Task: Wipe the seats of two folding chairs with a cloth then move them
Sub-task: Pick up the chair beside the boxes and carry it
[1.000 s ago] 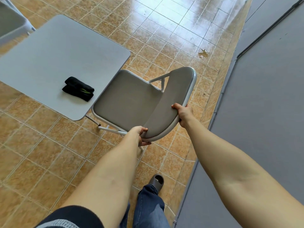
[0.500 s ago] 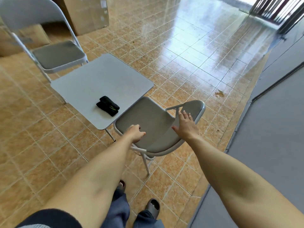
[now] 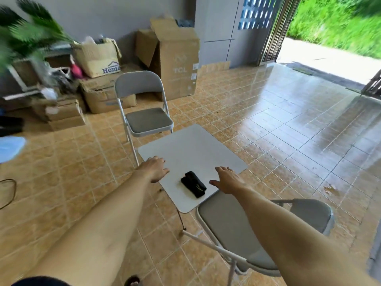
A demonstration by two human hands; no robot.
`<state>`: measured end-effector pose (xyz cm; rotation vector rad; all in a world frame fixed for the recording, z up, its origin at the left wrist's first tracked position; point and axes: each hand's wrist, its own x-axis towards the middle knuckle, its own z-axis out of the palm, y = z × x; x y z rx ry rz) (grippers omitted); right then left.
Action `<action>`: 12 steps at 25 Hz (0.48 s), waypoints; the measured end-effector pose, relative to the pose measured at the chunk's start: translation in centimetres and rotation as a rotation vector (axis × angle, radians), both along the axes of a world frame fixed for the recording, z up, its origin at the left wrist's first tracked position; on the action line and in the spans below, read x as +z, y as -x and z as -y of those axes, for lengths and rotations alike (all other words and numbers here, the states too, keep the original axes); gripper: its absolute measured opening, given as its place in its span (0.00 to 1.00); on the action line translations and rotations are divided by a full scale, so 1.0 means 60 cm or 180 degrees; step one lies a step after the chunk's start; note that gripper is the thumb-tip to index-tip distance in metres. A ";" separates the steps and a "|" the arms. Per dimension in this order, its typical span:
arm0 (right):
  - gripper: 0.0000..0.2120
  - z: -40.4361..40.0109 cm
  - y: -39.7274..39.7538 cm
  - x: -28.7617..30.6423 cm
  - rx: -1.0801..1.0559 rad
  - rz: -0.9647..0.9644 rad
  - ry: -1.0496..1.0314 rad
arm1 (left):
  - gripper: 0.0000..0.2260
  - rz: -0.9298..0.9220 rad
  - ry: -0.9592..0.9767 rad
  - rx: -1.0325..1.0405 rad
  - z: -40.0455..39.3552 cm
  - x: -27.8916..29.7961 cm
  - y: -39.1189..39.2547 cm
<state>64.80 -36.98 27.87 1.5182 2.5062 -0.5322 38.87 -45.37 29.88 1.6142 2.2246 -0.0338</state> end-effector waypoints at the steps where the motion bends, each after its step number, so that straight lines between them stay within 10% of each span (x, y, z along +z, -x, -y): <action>1: 0.30 -0.007 0.038 0.001 -0.0035 -0.0003 0.0008 | 0.25 -0.0038 0.0001 -0.0022 -0.004 0.007 0.039; 12: 0.32 -0.073 0.515 0.027 0.0088 -0.0086 -0.0193 | 0.26 -0.0060 -0.0140 0.0061 -0.084 0.033 0.487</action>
